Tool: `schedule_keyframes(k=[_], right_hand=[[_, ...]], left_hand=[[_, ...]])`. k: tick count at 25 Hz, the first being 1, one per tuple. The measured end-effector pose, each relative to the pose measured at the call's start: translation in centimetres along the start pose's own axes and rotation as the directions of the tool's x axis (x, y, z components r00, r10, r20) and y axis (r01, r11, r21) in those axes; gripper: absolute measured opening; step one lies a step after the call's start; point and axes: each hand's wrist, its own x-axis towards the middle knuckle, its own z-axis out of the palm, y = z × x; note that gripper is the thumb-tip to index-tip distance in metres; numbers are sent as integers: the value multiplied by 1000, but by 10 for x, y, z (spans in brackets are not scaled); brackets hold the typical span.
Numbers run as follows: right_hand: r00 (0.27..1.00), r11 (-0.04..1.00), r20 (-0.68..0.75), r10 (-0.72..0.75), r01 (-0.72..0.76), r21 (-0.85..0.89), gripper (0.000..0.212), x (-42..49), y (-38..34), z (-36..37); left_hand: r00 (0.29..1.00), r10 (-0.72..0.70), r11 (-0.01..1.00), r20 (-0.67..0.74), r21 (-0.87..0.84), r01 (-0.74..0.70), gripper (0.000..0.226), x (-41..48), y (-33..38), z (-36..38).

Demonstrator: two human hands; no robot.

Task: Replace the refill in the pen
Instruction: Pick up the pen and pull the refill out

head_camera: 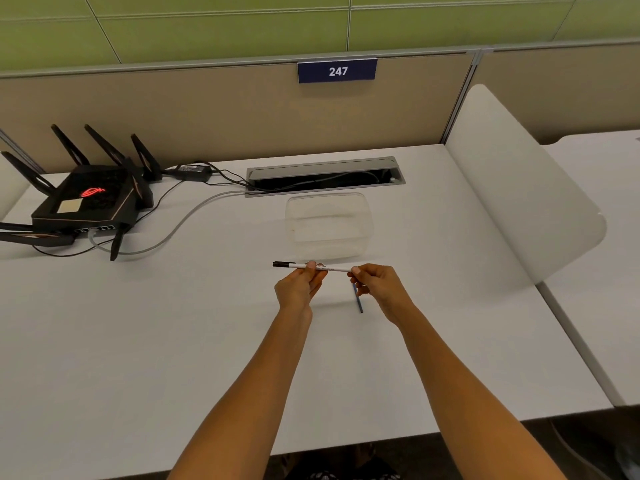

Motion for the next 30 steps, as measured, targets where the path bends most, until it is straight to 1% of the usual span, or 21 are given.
schedule_keyframes(k=[7,8,11,13,16,19,22,24,27,30], right_hand=[[994,996,-56,-94,94,-5,13,-4,0,3],[996,997,-53,-74,75,6,16,-5,-2,2],[999,1000,-45,27,-27,16,38,-5,-9,0],[998,999,-51,49,-49,-12,41,-4,-11,0],[998,999,-52,31,-32,-19,34,-4,-12,0],[998,999,-51,37,-36,29,28,-4,-12,-3],[995,993,-8,97,-96,65,32,-7,-12,-2],[994,992,6,107,-107,67,32,-6,-13,-1],[998,997,16,63,-64,36,29,-5,-13,-2],[1000,1000,-25,-9,9,-17,21,-6,-9,0]], left_hand=[[1000,1,999,6,-33,-1,26,-4,2,-1],[1000,5,999,10,-36,-5,26,-4,3,-1],[1000,16,999,24,-31,-15,27,-4,5,-2],[999,19,1000,30,-24,-18,28,-6,5,-2],[999,17,999,30,-33,-16,29,-6,6,-1],[999,19,1000,33,-23,-19,29,-5,6,-1],[999,21,999,26,-37,-20,30,-8,3,-4],[999,23,999,29,-42,-22,29,-9,3,-3],[999,28,998,27,-50,-26,28,-10,3,-1],[999,30,999,21,-45,-29,28,-10,2,-1]])
